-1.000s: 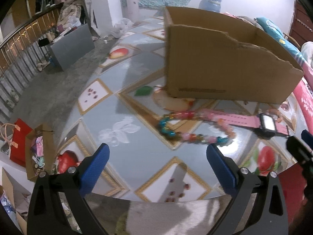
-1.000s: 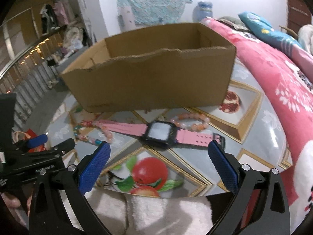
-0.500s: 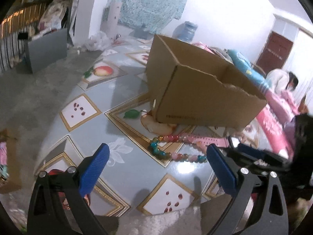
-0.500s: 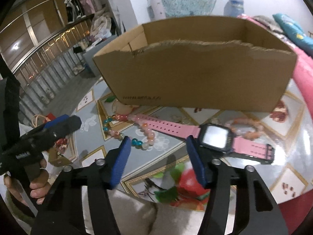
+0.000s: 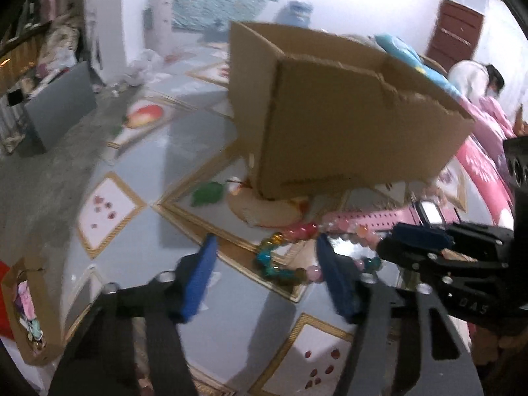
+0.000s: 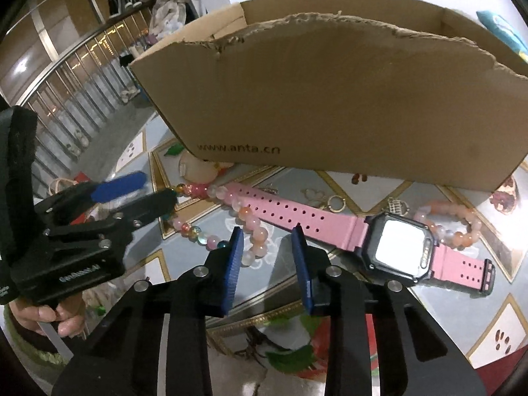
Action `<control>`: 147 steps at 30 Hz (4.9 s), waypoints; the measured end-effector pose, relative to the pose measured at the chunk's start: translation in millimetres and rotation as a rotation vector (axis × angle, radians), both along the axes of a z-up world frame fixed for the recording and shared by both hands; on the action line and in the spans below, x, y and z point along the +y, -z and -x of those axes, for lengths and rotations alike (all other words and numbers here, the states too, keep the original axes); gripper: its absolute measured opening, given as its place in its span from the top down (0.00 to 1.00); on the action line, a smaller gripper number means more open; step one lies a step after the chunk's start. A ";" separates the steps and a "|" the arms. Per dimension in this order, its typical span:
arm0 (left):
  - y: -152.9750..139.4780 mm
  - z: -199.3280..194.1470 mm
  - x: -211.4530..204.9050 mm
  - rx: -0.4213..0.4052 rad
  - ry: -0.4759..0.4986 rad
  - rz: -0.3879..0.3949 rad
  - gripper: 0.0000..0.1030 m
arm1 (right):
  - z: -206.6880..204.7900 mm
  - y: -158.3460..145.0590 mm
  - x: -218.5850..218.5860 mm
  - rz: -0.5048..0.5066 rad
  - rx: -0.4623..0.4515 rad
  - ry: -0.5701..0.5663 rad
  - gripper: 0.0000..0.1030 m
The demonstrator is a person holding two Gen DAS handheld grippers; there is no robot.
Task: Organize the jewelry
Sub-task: 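Grasp the multicolour bead bracelet with the left tool, then carry the bead bracelet into the cardboard box and open the left tool, then move both tools back toward the pink smartwatch, then grasp the pink smartwatch strap with the right tool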
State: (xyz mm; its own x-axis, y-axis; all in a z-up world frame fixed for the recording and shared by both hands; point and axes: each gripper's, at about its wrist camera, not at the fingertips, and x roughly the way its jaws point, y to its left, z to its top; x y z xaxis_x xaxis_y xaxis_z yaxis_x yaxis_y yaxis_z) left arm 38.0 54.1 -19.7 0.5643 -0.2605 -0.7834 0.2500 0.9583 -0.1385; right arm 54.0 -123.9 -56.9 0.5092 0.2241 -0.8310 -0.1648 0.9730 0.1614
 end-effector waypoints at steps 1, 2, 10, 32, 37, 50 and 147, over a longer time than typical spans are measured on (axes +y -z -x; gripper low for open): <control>1.9 -0.3 -0.9 0.009 0.006 0.000 0.53 | -0.5 -0.9 0.1 0.003 0.002 -0.004 0.72; 4.2 -2.0 -2.2 0.019 0.013 -0.002 0.59 | -1.2 -1.4 1.4 0.012 0.002 -0.009 0.72; 7.2 -6.1 -16.3 0.011 0.031 -0.113 0.77 | -7.2 -0.7 7.0 0.049 0.006 -0.019 0.72; -51.1 35.2 -15.7 -0.087 0.037 0.033 0.91 | 14.2 -32.9 0.3 -0.045 -0.104 -0.041 0.93; -92.1 37.5 -20.4 -0.146 0.071 0.094 0.91 | 21.1 -68.1 -8.4 -0.077 -0.185 -0.053 0.93; -174.4 -88.8 -55.4 -0.221 0.156 -0.001 0.91 | -118.4 -141.6 -33.2 -0.134 -0.159 -0.118 0.93; 7.2 -12.2 -103.4 -0.110 0.130 -0.172 0.58 | 23.4 -13.5 -132.2 -0.156 -0.017 -0.010 0.41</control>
State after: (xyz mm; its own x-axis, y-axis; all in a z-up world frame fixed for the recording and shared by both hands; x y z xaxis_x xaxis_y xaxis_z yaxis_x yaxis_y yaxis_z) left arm 50.3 -49.2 -26.9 0.6193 -0.2047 -0.7580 0.3778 0.9240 0.0592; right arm 30.5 -256.1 -43.3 0.5195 0.3551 -0.7772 -0.1786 0.9346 0.3077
